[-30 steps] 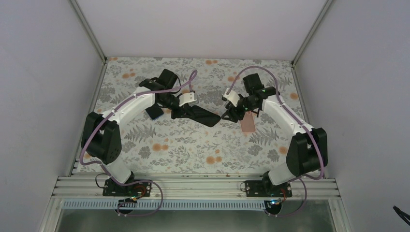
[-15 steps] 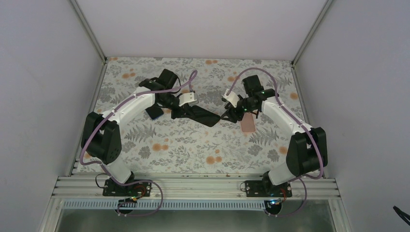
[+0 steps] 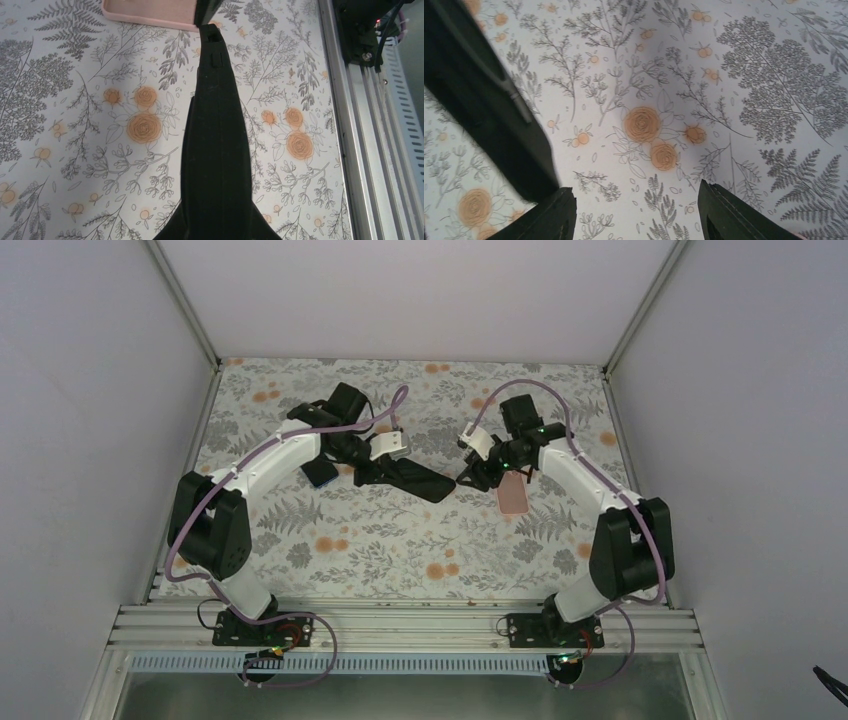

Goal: Take the phone out of the phone case

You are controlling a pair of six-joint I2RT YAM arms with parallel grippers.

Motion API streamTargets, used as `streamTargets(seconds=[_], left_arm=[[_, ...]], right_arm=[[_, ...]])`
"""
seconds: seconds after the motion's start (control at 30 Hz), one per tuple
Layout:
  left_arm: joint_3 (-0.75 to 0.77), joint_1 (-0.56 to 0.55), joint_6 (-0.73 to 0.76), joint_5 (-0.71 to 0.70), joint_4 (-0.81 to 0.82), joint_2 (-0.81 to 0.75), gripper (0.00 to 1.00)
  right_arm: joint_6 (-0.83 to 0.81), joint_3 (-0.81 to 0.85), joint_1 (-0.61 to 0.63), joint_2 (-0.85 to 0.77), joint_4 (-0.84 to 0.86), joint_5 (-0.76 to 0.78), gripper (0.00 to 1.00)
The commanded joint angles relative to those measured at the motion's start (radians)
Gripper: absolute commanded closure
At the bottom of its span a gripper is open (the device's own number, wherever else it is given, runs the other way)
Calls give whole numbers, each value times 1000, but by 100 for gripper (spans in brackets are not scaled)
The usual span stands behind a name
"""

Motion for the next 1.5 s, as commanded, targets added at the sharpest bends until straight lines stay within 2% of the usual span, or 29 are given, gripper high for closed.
streamTargets(seconds=[0.0, 0.2, 0.57, 0.7, 1.47], left_arm=[[16, -3, 13, 102, 16, -31, 98], [6, -4, 11, 97, 22, -35, 98], [5, -4, 12, 81, 25, -32, 98], [7, -4, 9, 74, 27, -30, 98], [12, -6, 7, 77, 22, -29, 98]], right_arm=[[27, 41, 8, 32, 55, 47, 37], [14, 82, 26, 51, 21, 50, 36], [-29, 32, 20, -81, -70, 63, 33], [-46, 29, 32, -73, -117, 34, 33], [-20, 1, 46, -9, -24, 6, 35]])
